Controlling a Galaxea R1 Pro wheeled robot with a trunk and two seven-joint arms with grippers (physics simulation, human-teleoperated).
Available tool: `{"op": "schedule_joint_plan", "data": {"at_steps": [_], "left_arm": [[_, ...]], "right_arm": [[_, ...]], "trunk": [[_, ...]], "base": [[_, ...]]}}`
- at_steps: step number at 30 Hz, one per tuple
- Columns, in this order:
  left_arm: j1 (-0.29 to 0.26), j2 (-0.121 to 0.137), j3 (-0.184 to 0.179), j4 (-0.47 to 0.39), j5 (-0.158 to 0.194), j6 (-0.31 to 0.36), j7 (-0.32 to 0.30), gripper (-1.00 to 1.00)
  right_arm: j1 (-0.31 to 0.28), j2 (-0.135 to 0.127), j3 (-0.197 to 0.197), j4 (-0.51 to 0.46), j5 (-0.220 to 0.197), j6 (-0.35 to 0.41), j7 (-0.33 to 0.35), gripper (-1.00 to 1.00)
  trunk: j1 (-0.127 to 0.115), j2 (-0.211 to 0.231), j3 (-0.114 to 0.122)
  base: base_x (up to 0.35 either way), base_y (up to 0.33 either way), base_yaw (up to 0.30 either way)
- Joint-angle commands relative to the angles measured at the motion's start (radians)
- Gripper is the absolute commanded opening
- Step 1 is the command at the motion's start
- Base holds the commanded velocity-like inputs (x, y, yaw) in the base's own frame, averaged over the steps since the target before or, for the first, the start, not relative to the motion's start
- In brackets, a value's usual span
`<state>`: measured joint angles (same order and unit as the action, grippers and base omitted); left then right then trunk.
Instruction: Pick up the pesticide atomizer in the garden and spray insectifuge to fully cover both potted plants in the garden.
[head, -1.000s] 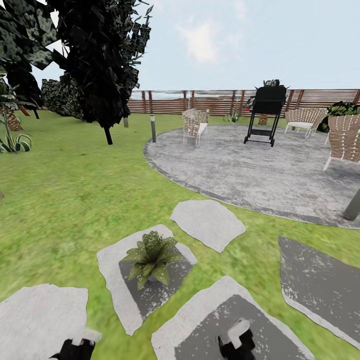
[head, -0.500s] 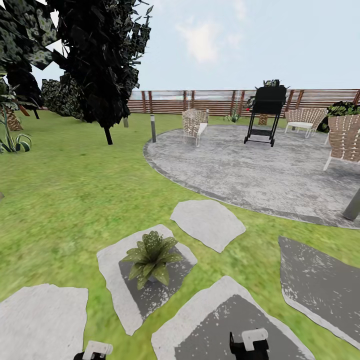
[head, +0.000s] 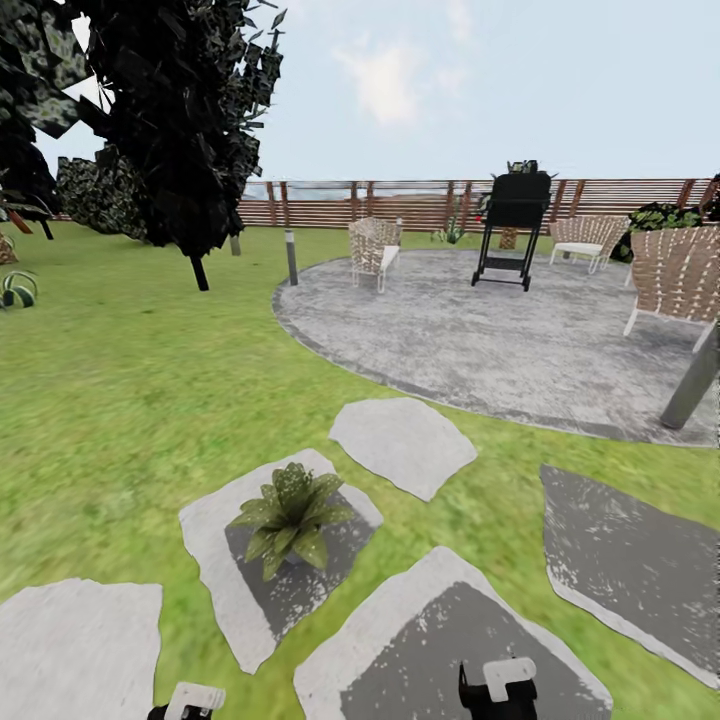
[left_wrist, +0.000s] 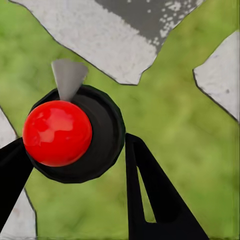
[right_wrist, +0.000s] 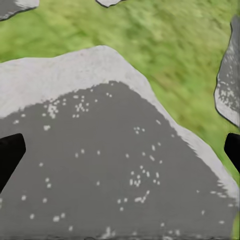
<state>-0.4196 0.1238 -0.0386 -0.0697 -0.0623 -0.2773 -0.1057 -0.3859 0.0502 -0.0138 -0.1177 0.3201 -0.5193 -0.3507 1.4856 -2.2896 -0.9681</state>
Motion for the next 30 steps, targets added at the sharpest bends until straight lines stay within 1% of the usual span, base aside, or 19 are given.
{"op": "schedule_joint_plan", "data": {"at_steps": [1,4,12,22,23,26,28,30], "left_arm": [[0.0,0.0,-0.003,0.001,-0.006,-0.005,0.001,-1.0],[-0.001,0.001,-0.003,0.001,-0.005,-0.005,0.001,-1.0],[0.0,0.005,0.003,0.001,-0.005,-0.003,0.008,-1.0],[0.0,0.006,0.004,0.001,-0.005,-0.003,0.013,-1.0],[0.0,0.007,0.004,0.001,0.0,-0.003,0.012,-1.0],[0.0,0.009,0.003,0.001,0.058,-0.006,0.01,-1.0],[0.0,0.011,0.003,0.001,0.072,-0.006,0.009,-1.0],[0.0,0.011,0.003,0.001,0.077,-0.006,0.009,-1.0]], "right_arm": [[-0.001,0.0,-0.002,0.001,0.01,-0.001,-0.007,1.0],[-0.001,0.0,-0.002,0.001,0.01,0.0,-0.007,1.0],[-0.001,0.0,-0.002,0.001,0.011,0.0,-0.008,1.0],[-0.001,0.0,-0.002,0.001,0.013,0.0,-0.008,1.0],[-0.001,0.0,-0.002,0.001,0.013,0.0,-0.008,1.0],[-0.001,0.0,-0.002,0.001,0.013,0.0,-0.008,1.0],[-0.001,0.0,-0.002,0.001,0.013,0.0,-0.008,1.0],[-0.001,0.0,-0.002,0.001,0.013,-0.001,-0.008,1.0]], "trunk": [[-0.001,0.0,-0.001],[-0.001,0.0,-0.001],[-0.001,0.0,-0.001],[-0.001,0.0,-0.001],[-0.001,0.0,-0.001],[-0.001,0.0,-0.001],[-0.001,0.0,-0.001],[-0.001,0.0,-0.001]], "base": [[-0.282,0.0,-0.01],[-0.325,0.0,0.099],[-0.338,0.023,0.272],[-0.288,0.192,0.277],[-0.242,0.232,0.277],[-0.235,0.235,0.277],[-0.226,0.237,0.277],[-0.22,0.238,0.277]]}}
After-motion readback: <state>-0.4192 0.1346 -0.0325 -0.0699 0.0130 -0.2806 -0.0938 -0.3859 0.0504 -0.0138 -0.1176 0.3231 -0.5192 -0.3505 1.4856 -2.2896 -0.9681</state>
